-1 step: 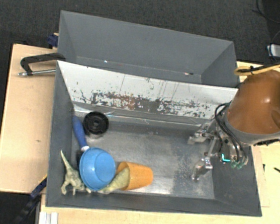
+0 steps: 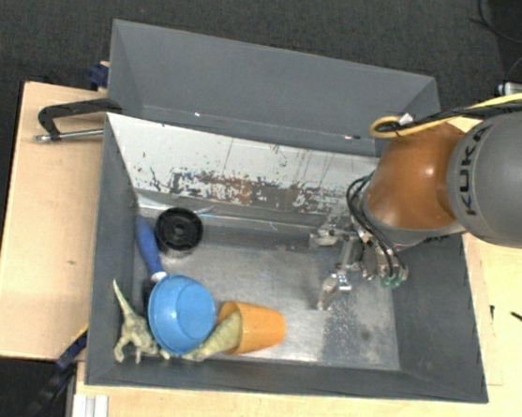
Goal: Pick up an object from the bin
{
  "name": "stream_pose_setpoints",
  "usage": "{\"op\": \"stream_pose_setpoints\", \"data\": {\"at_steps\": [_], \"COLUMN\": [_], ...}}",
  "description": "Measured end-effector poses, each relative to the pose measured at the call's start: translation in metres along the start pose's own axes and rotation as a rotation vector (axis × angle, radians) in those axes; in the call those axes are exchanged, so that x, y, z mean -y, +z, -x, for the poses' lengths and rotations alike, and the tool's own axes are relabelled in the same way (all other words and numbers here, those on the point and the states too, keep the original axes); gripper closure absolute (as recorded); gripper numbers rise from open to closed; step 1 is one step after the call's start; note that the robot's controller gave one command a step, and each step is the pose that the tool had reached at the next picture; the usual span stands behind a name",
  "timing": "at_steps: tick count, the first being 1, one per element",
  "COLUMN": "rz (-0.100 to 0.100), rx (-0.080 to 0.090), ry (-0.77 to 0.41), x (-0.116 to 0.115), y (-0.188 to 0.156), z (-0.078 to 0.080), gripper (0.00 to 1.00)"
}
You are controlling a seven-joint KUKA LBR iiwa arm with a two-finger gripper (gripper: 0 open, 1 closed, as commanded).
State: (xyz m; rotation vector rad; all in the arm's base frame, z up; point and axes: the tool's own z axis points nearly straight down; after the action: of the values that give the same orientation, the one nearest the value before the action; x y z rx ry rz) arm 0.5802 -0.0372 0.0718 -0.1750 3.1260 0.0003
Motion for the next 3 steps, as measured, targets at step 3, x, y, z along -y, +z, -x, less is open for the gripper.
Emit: {"op": "stream_pose_setpoints", "data": {"at_steps": [3], "rz": [0.005], "rx": [-0.008], "ry": [-0.007], "x": [-0.13], "y": [-0.01], "z": [0.032], "gripper": [0.0]}}
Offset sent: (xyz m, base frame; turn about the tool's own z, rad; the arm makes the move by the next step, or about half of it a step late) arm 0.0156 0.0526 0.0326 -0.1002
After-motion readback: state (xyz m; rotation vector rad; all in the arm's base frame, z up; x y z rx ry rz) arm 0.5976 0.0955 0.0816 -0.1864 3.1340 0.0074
